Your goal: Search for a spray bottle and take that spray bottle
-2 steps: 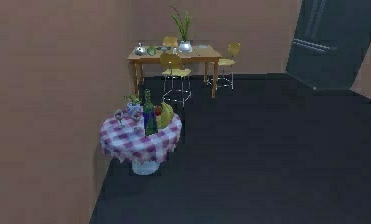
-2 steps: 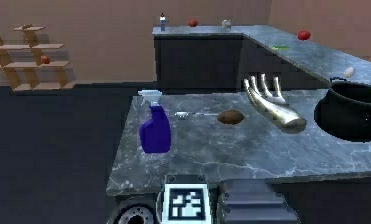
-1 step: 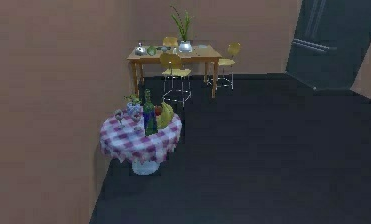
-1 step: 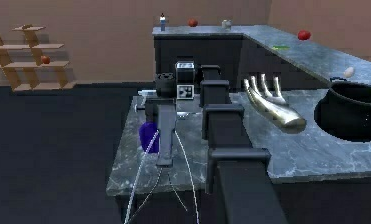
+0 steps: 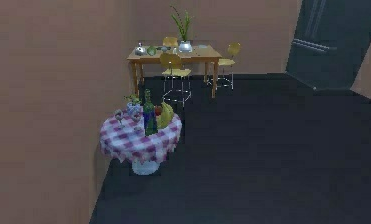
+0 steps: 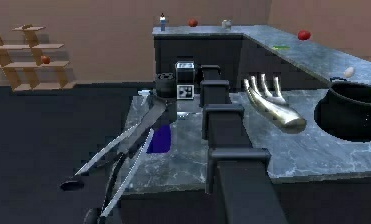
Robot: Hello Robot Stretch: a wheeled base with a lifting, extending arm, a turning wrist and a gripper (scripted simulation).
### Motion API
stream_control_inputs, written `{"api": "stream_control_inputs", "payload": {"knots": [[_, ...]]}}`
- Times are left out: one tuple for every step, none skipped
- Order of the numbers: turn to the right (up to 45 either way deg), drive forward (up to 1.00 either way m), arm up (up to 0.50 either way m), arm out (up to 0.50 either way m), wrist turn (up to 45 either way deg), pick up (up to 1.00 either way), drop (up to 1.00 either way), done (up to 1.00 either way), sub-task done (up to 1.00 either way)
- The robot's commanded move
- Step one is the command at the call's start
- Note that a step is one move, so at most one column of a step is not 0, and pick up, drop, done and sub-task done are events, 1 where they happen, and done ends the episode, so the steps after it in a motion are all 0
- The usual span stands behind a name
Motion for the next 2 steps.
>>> {"api": "stream_control_inputs", "payload": {"knots": [[0.0,0.00,0.00,0.00,45.0,0.00,0.00,0.00,0.00],[0.0,0.00,0.00,0.00,45.0,0.00,0.00,0.00,0.00]]}}
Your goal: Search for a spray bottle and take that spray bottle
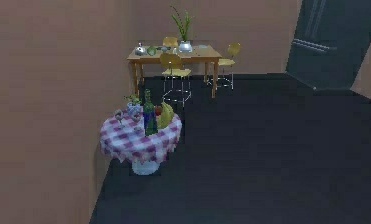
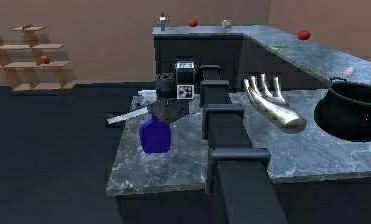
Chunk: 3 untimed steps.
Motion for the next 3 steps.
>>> {"api": "stream_control_inputs", "payload": {"knots": [[0.0,0.00,0.00,0.00,21.0,0.00,0.00,0.00,0.00],[0.0,0.00,0.00,0.00,0.0,1.00,0.00,0.00,0.00],[0.0,0.00,0.00,0.00,0.0,0.00,0.00,1.00,0.00]]}}
